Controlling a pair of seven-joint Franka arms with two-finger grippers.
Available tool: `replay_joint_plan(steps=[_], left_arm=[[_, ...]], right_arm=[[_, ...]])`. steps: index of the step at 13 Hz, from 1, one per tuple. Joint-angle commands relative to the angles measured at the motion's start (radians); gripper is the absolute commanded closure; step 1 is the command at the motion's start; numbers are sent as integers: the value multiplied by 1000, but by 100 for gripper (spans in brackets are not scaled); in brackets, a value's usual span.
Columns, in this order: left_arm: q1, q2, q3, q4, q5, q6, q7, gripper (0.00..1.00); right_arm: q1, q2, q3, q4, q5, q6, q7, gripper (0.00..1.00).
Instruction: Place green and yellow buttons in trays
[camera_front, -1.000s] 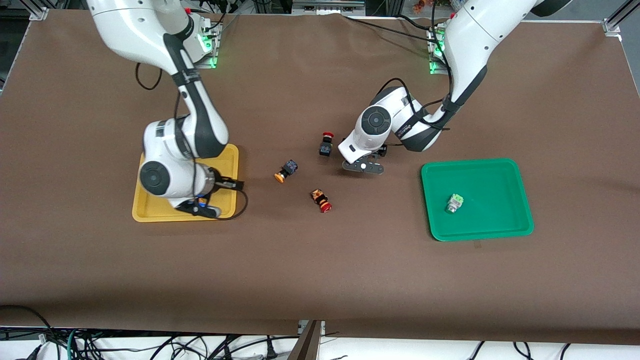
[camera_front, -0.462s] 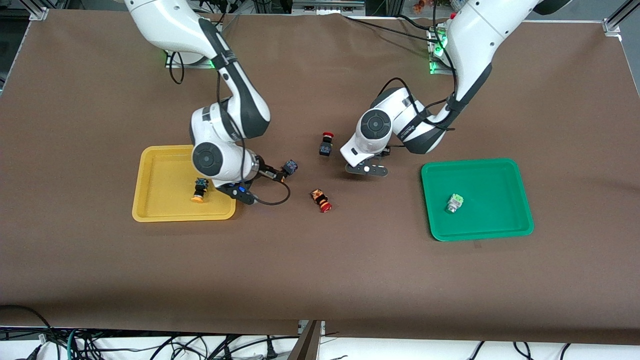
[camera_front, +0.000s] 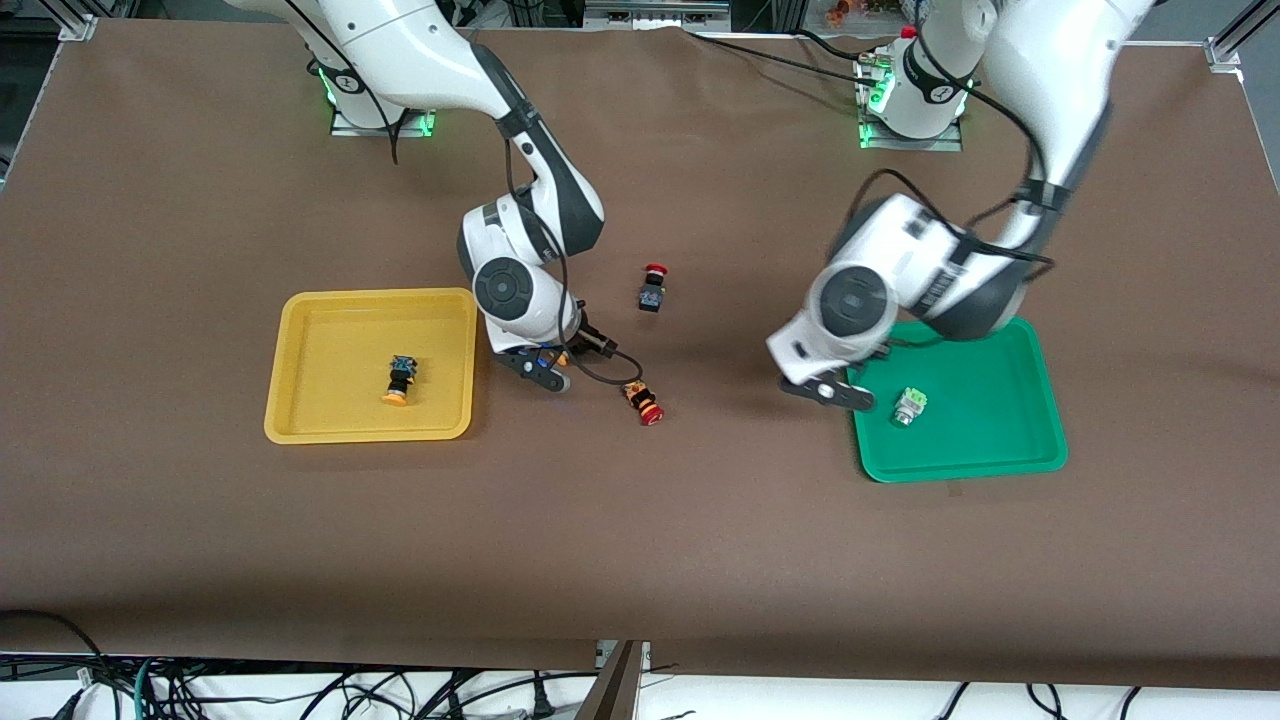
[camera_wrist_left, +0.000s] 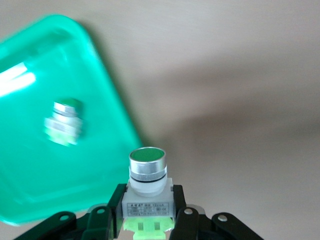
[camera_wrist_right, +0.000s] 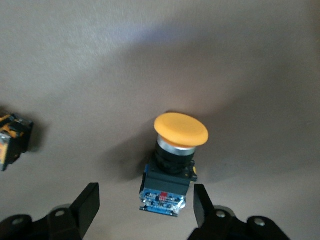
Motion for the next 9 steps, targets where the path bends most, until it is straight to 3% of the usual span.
replay_joint_plan(steps=[1, 4, 6, 7, 8, 9], left_arm=[[150, 40, -11, 11, 20, 34, 275, 98], [283, 100, -11, -29, 56, 103, 437, 97], [311, 103, -7, -66, 62, 145, 444, 88], [334, 108, -4, -65, 62, 147, 445, 62], [336, 108, -4, -63, 60, 147, 444, 4], [339, 100, -7, -54, 54, 137, 445, 0]], right_arm=[[4, -18, -10, -31, 20, 14, -2, 21], [4, -18, -10, -46, 20, 15, -12, 42], [4, -19, -10, -48, 20, 12, -12, 69], [4, -25, -11, -48, 19, 3, -15, 81], [-1, -37, -20, -39, 17, -5, -30, 85], [-4, -59, -43, -33, 11, -47, -60, 88]])
